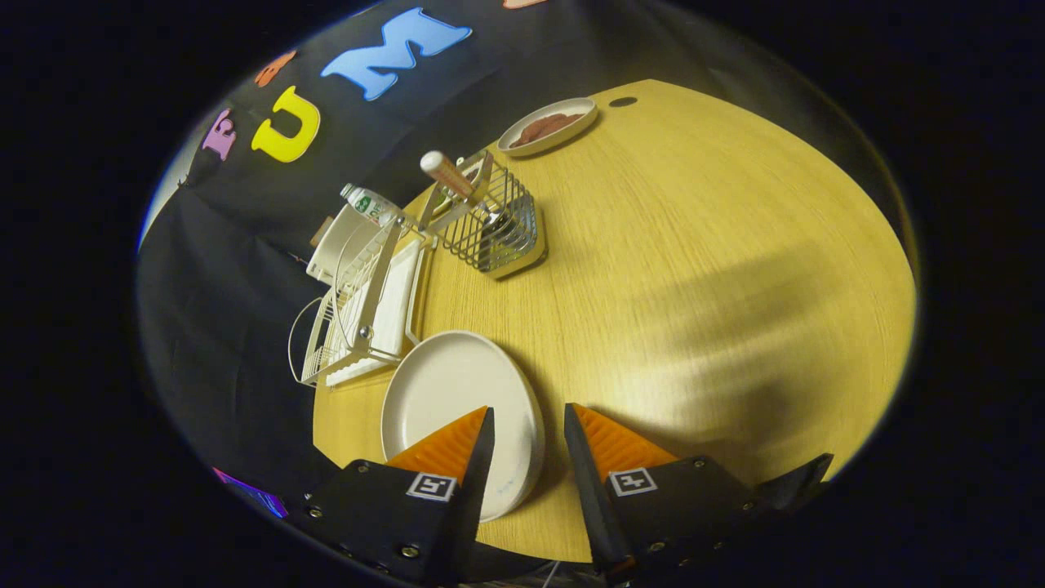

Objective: Take the plate from the dish rack, then take the spoon from the basket and place it into the plate.

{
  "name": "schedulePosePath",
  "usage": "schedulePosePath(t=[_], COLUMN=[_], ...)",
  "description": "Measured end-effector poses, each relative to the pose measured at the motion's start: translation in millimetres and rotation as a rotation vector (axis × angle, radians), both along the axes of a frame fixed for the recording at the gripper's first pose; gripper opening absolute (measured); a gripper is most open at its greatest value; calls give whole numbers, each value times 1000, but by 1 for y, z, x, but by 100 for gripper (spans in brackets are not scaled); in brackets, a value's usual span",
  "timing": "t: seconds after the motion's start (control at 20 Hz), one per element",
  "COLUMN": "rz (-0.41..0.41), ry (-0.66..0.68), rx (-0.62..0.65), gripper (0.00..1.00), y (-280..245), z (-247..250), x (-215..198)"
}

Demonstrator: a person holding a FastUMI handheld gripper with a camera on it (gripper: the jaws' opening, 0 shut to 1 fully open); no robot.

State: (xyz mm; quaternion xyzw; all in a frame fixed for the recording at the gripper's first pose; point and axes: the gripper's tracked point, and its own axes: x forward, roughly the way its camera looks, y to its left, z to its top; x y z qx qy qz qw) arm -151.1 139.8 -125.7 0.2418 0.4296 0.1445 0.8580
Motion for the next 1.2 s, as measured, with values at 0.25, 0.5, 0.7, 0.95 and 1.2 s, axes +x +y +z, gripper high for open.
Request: schedulePosePath(t=[0.25, 0.5, 0.7, 0.95, 1.2], rz=[-63, -79, -77, -107, -88], ry=[-263, -616, -829, -1010, -1049], rx=[-141, -242, -307, -382, -447], gripper=[54, 54, 53, 53, 53], y=[-42, -51, -40, -24, -4], z=[61, 155, 204, 211, 163], x=[26, 55, 74, 93, 114])
